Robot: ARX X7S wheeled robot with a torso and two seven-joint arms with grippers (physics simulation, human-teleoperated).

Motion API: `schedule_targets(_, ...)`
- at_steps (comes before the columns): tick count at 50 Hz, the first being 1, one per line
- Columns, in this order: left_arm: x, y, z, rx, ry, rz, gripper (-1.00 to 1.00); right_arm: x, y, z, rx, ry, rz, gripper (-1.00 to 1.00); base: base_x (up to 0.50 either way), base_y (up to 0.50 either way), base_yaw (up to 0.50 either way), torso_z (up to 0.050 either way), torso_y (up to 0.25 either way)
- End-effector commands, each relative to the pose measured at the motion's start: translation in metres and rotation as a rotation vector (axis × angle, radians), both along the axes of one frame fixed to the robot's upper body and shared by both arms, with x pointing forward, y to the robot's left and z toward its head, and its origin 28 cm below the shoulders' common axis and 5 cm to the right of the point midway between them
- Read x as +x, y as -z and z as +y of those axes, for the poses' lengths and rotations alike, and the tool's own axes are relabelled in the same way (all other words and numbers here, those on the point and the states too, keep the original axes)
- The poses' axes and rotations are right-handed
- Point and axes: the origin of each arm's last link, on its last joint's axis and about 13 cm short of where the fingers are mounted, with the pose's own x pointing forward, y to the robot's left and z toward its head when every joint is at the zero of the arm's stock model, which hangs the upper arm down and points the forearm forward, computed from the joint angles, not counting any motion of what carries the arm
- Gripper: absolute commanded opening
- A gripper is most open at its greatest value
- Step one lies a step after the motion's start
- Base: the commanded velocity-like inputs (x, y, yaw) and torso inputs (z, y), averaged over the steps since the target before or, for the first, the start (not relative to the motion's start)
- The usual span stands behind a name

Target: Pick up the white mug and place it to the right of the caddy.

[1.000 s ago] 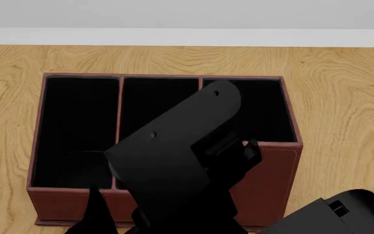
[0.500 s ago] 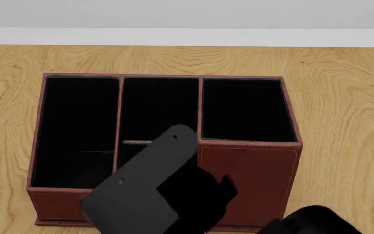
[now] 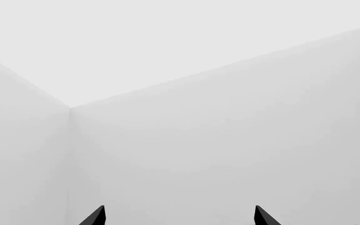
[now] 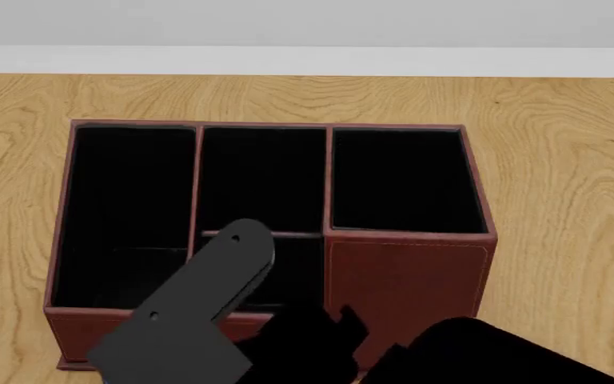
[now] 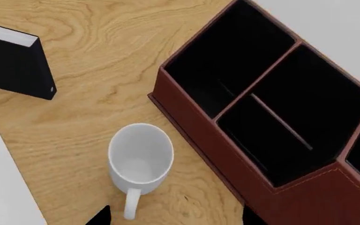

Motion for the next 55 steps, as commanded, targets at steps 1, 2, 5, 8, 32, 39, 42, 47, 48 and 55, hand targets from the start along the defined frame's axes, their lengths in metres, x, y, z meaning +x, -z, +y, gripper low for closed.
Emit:
schedule_targets(1, 0.001, 0.001, 0.002, 0.0, -0.008, 0.003, 1.0, 0.006, -0.007, 0.006, -0.031, 0.005, 0.077, 1.0, 0.0, 0.0, 0.0, 0.0, 0.0)
schedule_targets(2, 0.001, 0.002, 0.002, -0.001, -0.009, 0.003, 1.0, 0.007, -0.007, 0.007, -0.028, 0.006, 0.09, 1.0, 0.0, 0.0, 0.0, 0.0, 0.0)
schedule_targets(5, 0.001, 0.002, 0.003, -0.003, -0.011, 0.005, 1.0, 0.01, -0.007, 0.009, -0.027, 0.005, 0.113, 1.0, 0.0, 0.0, 0.0, 0.0, 0.0)
schedule_targets(8, 0.001, 0.003, 0.004, -0.004, -0.015, 0.006, 1.0, 0.014, -0.008, 0.011, -0.022, 0.012, 0.136, 1.0, 0.0, 0.0, 0.0, 0.0, 0.0)
schedule_targets(32, 0.005, 0.008, 0.009, -0.01, -0.027, 0.016, 1.0, 0.039, -0.006, 0.024, 0.002, 0.024, 0.223, 1.0, 0.0, 0.0, 0.0, 0.0, 0.0)
schedule_targets(39, 0.003, 0.009, 0.009, -0.01, -0.034, 0.018, 1.0, 0.043, -0.001, 0.027, -0.005, 0.021, 0.245, 1.0, 0.0, 0.0, 0.0, 0.0, 0.0)
schedule_targets(42, 0.002, 0.009, 0.009, -0.009, -0.032, 0.017, 1.0, 0.045, 0.002, 0.029, -0.008, 0.02, 0.253, 1.0, 0.0, 0.0, 0.0, 0.0, 0.0)
schedule_targets(47, 0.003, 0.011, 0.011, -0.011, -0.035, 0.019, 1.0, 0.046, 0.003, 0.032, -0.012, 0.015, 0.264, 1.0, 0.0, 0.0, 0.0, 0.0, 0.0)
schedule_targets(48, 0.003, 0.011, 0.011, -0.011, -0.037, 0.02, 1.0, 0.047, 0.003, 0.033, -0.01, 0.018, 0.268, 1.0, 0.0, 0.0, 0.0, 0.0, 0.0)
schedule_targets(55, 0.005, 0.013, 0.012, -0.016, -0.034, 0.022, 1.0, 0.053, 0.006, 0.034, -0.014, 0.019, 0.276, 1.0, 0.0, 0.0, 0.0, 0.0, 0.0)
